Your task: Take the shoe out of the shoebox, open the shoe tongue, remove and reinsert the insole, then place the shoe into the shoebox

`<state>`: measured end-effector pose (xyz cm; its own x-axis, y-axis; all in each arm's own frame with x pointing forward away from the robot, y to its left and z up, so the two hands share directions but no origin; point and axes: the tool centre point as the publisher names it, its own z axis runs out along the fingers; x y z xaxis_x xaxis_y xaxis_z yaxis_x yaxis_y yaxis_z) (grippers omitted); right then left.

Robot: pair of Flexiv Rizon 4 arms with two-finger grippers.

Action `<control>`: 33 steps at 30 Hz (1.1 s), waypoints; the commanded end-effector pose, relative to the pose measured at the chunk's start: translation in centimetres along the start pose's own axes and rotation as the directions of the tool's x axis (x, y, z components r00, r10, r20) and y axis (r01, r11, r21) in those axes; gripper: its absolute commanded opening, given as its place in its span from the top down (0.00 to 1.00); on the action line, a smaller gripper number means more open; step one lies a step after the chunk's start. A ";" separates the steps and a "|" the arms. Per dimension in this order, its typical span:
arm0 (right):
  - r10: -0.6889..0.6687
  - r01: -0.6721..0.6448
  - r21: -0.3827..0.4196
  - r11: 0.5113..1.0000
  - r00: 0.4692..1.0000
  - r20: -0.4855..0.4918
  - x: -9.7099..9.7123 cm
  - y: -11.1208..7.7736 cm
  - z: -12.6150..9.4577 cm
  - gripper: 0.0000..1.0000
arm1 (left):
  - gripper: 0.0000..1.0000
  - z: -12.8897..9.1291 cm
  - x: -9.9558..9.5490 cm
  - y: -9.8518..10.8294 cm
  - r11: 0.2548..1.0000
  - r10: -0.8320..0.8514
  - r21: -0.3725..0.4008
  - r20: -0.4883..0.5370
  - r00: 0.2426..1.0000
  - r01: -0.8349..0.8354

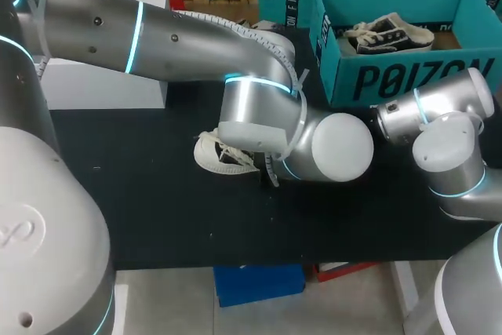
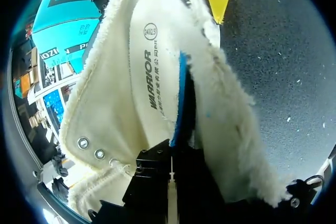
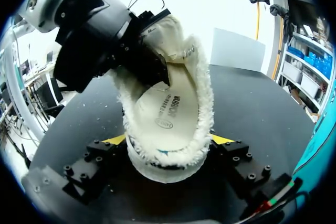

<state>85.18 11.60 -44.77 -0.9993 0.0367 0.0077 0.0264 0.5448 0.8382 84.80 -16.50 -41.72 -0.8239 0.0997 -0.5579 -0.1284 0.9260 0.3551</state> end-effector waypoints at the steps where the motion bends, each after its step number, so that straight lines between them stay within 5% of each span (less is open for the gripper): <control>1: 0.001 -0.001 0.003 1.000 1.000 -0.001 -0.1 -0.4 -0.1 1.00 | 1.00 11.4 0.2 1.0 0.999 0.001 0.034 -0.018 1.000 0.000; 20: 0.001 -0.001 0.003 1.000 1.000 -0.001 -0.1 -0.4 -0.1 1.00 | 1.00 2.1 0.5 1.2 0.959 0.089 0.284 -0.312 0.946 0.003; 33: 0.001 -0.001 0.003 1.000 1.000 -0.001 -0.1 -0.4 -0.1 1.00 | 1.00 -2.3 -0.1 1.8 0.941 0.119 0.337 -0.386 0.915 0.019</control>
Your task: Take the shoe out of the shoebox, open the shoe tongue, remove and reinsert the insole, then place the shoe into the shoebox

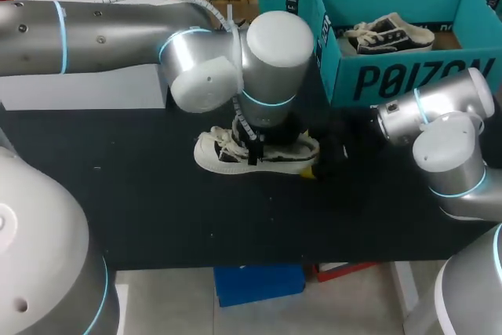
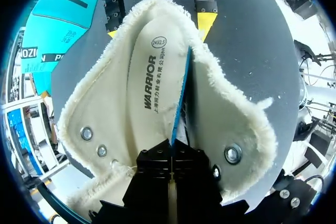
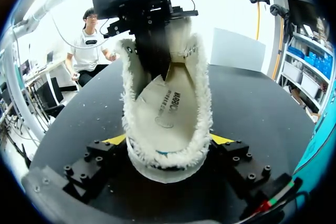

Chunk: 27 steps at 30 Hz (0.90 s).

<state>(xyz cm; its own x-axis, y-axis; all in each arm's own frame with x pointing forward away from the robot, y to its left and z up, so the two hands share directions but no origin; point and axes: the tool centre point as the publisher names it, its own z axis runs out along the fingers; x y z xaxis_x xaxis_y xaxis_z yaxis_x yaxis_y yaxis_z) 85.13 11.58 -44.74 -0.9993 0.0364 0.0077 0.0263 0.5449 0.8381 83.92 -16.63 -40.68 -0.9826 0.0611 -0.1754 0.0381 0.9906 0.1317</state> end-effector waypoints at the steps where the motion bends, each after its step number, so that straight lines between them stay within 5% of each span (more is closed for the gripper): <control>1: 0.001 -0.001 0.003 1.000 1.000 -0.001 -0.1 -0.4 0.0 1.00 | 1.00 -1.6 0.5 1.1 0.998 -0.002 0.068 0.000 1.000 0.002; 27: 0.001 -0.001 0.003 1.000 1.000 -0.001 -0.1 -0.4 0.0 1.00 | 1.00 -3.3 0.1 1.0 0.985 -0.056 0.158 -0.043 0.997 0.063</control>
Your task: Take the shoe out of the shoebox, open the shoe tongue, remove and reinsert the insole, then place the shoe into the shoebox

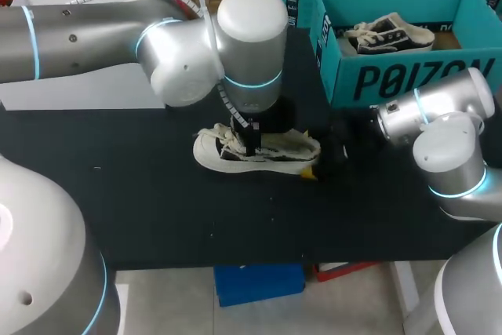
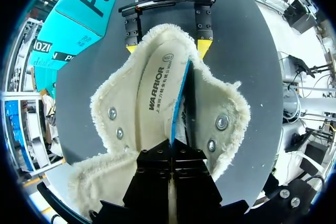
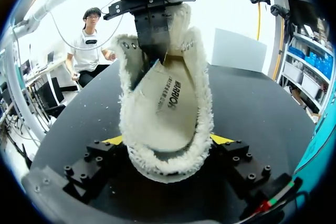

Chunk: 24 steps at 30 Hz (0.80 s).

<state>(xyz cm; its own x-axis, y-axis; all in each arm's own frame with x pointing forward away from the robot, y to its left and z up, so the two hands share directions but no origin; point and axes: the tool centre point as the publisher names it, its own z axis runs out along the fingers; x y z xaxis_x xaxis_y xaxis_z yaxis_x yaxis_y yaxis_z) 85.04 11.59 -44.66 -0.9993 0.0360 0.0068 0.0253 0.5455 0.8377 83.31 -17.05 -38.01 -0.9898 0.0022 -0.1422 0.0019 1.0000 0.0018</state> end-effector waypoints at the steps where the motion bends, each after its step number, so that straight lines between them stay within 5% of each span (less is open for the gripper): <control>1: 0.002 -0.002 0.002 1.000 1.000 -0.001 -0.2 -0.5 0.0 1.00 | 1.00 -0.7 -0.1 1.0 0.999 -0.006 0.045 -0.006 1.000 0.006; 13: 0.002 -0.002 0.002 1.000 1.000 -0.001 -0.2 -0.5 0.0 1.00 | 1.00 -0.1 -0.1 1.0 0.999 0.010 0.051 -0.044 0.999 -0.008; 14: 0.002 -0.002 0.002 1.000 1.000 -0.001 -0.2 -0.5 0.0 1.00 | 0.91 0.1 0.0 0.7 0.998 0.031 0.051 -0.056 0.998 -0.028; 15: 0.002 -0.002 0.002 1.000 1.000 -0.001 -0.2 -0.5 0.0 1.00 | 0.55 0.2 0.1 0.6 0.998 0.040 0.047 -0.062 0.997 -0.037; 16: 0.002 -0.002 0.002 1.000 1.000 -0.001 -0.2 -0.5 0.0 1.00 | 0.00 0.4 0.2 0.2 0.998 0.051 0.046 -0.068 0.996 -0.048; 24: 0.002 -0.002 0.002 1.000 1.000 -0.001 -0.2 -0.5 0.0 1.00 | 0.00 -0.2 0.6 -2.7 0.993 0.086 0.082 -0.063 0.994 -0.081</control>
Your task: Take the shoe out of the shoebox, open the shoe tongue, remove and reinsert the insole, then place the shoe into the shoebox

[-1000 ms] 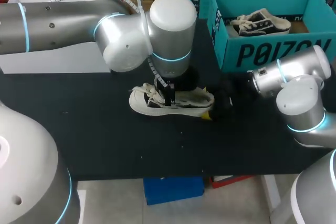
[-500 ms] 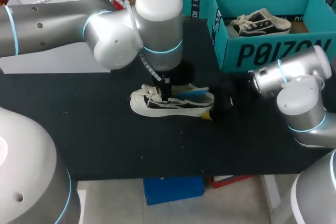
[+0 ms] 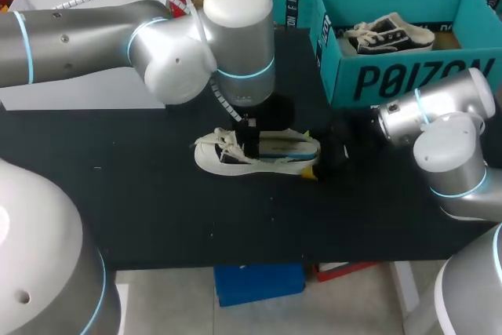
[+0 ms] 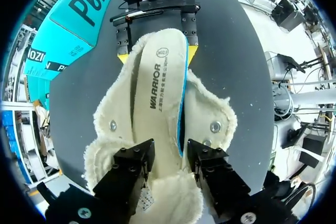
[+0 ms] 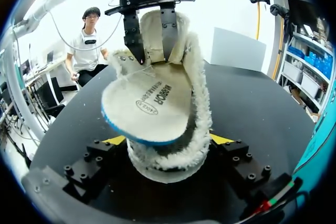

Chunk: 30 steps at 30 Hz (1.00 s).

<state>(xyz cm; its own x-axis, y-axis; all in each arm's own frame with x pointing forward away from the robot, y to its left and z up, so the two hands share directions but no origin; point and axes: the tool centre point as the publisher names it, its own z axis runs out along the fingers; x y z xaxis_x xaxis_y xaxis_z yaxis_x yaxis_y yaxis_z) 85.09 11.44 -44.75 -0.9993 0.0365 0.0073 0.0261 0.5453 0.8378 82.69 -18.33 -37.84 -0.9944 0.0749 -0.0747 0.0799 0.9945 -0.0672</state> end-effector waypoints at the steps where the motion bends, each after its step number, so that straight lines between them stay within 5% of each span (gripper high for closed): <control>1: 0.002 -0.002 0.002 1.000 1.000 -0.001 -0.2 -0.3 0.1 1.00 | 0.00 0.0 -0.1 -1.9 1.000 0.026 0.009 0.008 1.000 -0.026; 9: 0.002 -0.002 0.002 1.000 1.000 -0.001 -0.2 -0.3 0.1 1.00 | 0.00 -0.6 0.1 -5.1 0.993 0.114 0.016 0.052 0.992 -0.115; 15: 0.002 -0.002 0.002 1.000 1.000 -0.001 -0.2 -0.3 0.1 1.00 | 0.26 0.1 0.1 -6.1 0.990 0.139 0.022 0.057 0.989 -0.140; 22: 0.002 -0.002 0.002 1.000 1.000 -0.001 -0.2 -0.3 0.1 1.00 | 0.15 0.5 -0.3 -6.9 0.987 0.155 0.029 0.070 0.985 -0.157; 30: 0.002 -0.002 0.002 1.000 1.000 -0.001 -0.2 -0.3 0.1 1.00 | 0.24 0.6 -0.8 -7.6 0.986 0.162 0.036 0.082 0.983 -0.165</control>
<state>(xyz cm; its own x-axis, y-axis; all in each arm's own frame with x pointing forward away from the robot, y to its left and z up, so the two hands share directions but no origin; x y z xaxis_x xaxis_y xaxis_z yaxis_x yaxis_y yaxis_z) 85.10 11.43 -44.76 -0.9993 0.0369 0.0077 0.0266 0.5451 0.8380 82.74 -25.73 -37.53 -0.9597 0.2272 -0.1653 0.2438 0.9658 -0.0880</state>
